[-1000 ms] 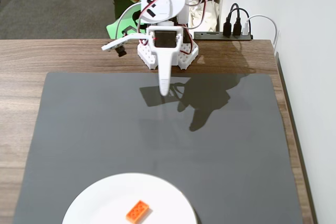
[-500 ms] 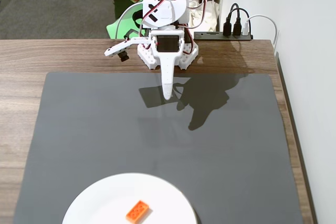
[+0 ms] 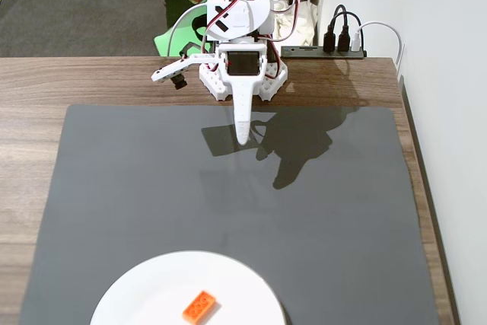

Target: Grasp a lego block and put it on the plate.

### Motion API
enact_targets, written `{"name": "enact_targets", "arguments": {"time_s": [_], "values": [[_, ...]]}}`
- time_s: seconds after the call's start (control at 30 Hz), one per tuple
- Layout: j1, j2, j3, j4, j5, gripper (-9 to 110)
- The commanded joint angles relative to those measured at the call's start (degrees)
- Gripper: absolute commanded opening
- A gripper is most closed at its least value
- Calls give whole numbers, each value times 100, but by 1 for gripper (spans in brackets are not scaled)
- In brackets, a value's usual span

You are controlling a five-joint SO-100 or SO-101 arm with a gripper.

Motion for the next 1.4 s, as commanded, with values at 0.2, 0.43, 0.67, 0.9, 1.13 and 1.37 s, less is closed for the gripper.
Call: {"name": "enact_targets", "arguments": {"time_s": [0.2, 0.43, 0.67, 0.9, 1.13, 1.37], "values": [[-26, -35, -26, -62, 0, 11], [0, -35, -26, -62, 18, 1], [0, -35, -26, -62, 18, 1], [0, -35, -26, -62, 18, 1], [0, -35, -26, -62, 18, 1], [0, -35, -26, -62, 18, 1]]}}
